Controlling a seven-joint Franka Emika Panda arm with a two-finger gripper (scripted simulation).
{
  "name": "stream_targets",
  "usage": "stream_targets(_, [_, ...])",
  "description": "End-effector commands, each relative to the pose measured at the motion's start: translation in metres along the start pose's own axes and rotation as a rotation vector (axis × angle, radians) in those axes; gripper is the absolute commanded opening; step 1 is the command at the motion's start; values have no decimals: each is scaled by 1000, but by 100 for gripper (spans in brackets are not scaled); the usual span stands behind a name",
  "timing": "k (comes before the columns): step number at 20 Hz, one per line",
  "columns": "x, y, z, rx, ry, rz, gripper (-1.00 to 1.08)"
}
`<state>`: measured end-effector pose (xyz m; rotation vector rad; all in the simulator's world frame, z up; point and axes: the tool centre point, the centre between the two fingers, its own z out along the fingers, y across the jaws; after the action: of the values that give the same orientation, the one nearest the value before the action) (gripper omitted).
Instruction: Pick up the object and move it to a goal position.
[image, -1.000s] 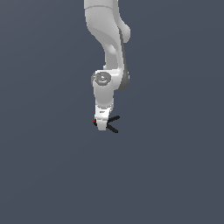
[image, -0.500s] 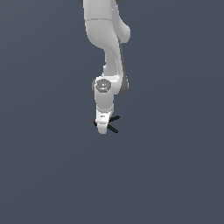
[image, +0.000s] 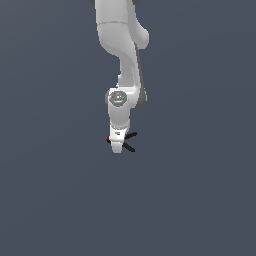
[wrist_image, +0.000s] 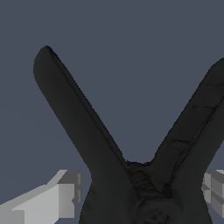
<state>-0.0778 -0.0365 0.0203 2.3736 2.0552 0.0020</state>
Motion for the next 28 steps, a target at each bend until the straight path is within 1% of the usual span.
stream_targets(1, [0, -1, 1, 2, 0, 0, -100])
stream_targets(8, [-1, 5, -7, 0, 0, 0, -100])
stream_targets(14, [-4, 22, -30, 1, 1, 0, -100])
stream_targets(20, [-9, 49, -66, 1, 3, -1, -100])
stream_targets(28, [-17, 96, -127, 2, 4, -1, -100])
